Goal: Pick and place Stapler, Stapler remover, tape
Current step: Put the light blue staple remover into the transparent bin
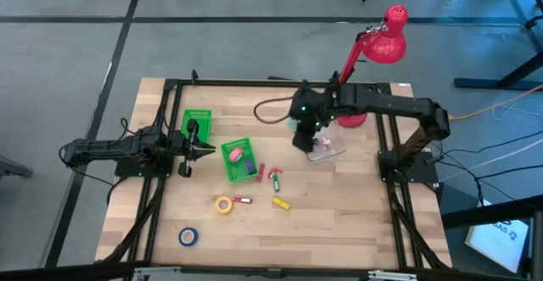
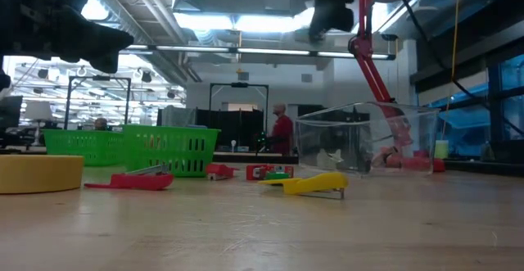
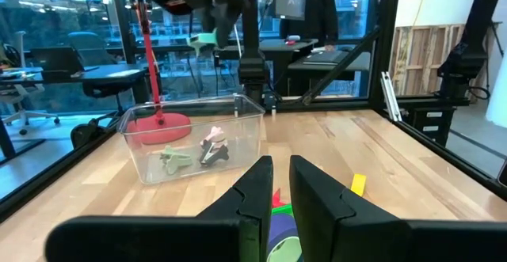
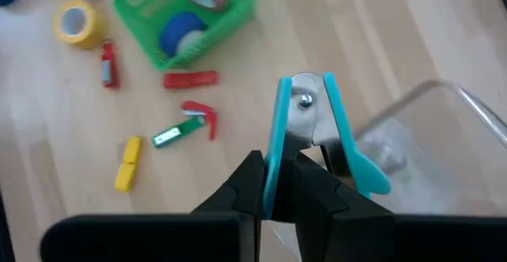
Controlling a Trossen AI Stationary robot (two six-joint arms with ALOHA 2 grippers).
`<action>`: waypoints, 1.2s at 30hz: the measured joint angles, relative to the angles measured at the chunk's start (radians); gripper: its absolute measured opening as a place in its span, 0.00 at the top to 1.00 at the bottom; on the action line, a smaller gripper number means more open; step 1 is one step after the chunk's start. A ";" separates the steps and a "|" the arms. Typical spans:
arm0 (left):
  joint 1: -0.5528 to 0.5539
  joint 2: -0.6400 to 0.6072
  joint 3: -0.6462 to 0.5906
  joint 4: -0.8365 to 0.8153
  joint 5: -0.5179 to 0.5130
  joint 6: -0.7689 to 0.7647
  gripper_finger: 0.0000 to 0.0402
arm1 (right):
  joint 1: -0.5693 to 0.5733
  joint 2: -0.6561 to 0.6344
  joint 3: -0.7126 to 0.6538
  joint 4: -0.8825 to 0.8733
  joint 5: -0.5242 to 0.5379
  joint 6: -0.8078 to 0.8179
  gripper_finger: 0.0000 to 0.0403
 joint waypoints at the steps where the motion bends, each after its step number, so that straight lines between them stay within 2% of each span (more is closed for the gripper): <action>1: 0.000 0.000 0.000 0.000 0.000 0.000 0.89 | -0.016 -0.004 -0.001 -0.027 0.000 0.004 0.90; 9: 0.000 0.000 0.000 0.000 0.000 0.000 0.89 | -0.124 -0.008 -0.012 -0.131 0.015 0.000 0.90; 15: 0.000 0.000 0.000 0.000 0.000 0.000 0.89 | -0.154 -0.005 -0.153 -0.123 0.034 -0.019 0.90; 18: 0.000 0.000 0.000 0.000 0.000 0.000 0.89 | -0.157 -0.003 -0.246 -0.046 0.068 -0.028 0.90; 25: 0.000 0.000 0.000 0.000 0.000 0.000 0.89 | -0.155 -0.004 -0.471 0.165 0.071 -0.079 0.90; 27: 0.000 0.000 0.000 0.000 0.000 0.000 0.89 | -0.156 -0.003 -0.519 0.199 0.079 -0.079 0.87; 31: 0.000 0.000 0.000 0.000 0.000 0.000 0.89 | -0.155 -0.003 -0.577 0.232 0.084 -0.077 0.80; 36: 0.000 0.000 0.000 0.000 0.000 0.000 0.89 | -0.151 -0.004 -0.587 0.240 0.082 -0.075 0.77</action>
